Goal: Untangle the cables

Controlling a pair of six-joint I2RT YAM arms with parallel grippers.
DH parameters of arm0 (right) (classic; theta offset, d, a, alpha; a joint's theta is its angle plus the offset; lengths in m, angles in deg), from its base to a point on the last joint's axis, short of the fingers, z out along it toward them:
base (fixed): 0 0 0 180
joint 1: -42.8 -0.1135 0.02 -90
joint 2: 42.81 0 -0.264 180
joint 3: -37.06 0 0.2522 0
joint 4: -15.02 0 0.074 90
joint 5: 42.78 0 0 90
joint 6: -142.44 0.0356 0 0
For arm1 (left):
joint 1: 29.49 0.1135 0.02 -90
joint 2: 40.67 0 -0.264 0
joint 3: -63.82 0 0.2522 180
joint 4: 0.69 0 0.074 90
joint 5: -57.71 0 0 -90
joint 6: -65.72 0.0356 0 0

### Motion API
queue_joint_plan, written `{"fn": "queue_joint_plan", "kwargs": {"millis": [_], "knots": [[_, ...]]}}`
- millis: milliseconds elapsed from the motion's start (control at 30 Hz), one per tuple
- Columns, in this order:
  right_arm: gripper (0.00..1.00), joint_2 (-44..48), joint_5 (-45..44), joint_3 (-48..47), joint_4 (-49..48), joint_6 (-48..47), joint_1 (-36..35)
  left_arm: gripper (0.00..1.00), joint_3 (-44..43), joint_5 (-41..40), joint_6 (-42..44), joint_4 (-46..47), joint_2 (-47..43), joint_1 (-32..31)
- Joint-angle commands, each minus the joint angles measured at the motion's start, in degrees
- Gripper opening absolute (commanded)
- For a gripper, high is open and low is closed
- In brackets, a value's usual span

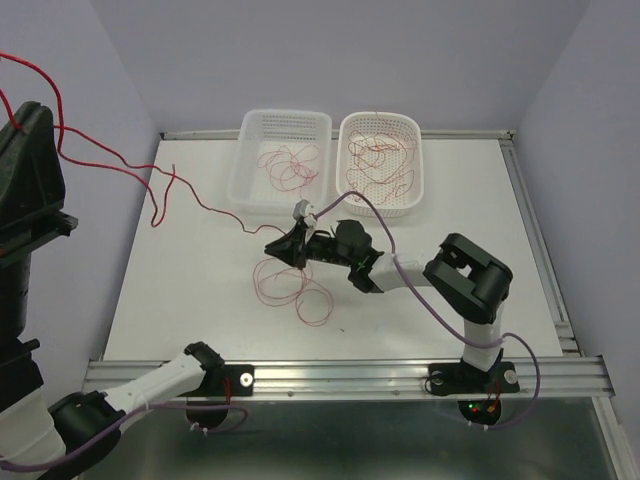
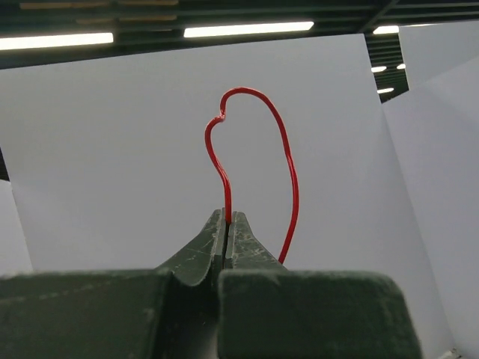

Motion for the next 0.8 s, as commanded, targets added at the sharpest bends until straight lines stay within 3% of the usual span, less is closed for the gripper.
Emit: {"fn": "queue_joint_plan", "kwargs": {"millis": [0,33,67,200,233,267,333,533,767], "knots": [[0.18,7.1,2.1,1.3,-1.5,3.2,-0.9,0.00,4.9,-0.7,1.7,3.4,1.6,-0.3],[0.21,7.9,2.8,1.4,-1.3,3.8,-0.9,0.00,7.0,-1.0,1.8,3.6,1.5,-0.3],[0.33,9.0,3.0,1.4,0.1,4.4,-0.9,0.00,7.8,-1.9,2.2,3.7,1.5,-0.3],[0.33,14.1,1.2,1.8,6.0,5.0,-0.9,0.00,12.1,-3.0,2.9,4.7,0.7,-0.3],[0.27,14.7,0.8,2.2,6.5,4.9,-0.8,0.00,12.9,-2.9,3.0,4.8,0.5,-0.3],[0.09,15.2,0.6,2.5,7.0,5.0,-0.9,0.00,14.3,-3.0,2.9,4.9,0.2,-0.3],[0.01,16.7,0.2,3.1,8.8,4.8,-0.9,0.00,16.4,-2.9,2.5,5.1,-0.1,-0.3],[0.01,19.0,0.9,3.6,11.3,4.8,-0.9,0.00,20.3,-3.0,2.5,4.9,1.5,-0.3],[0.01,25.3,-5.5,5.1,16.3,2.4,-0.8,0.00,26.0,0.3,1.5,3.8,4.4,-0.3]]}}
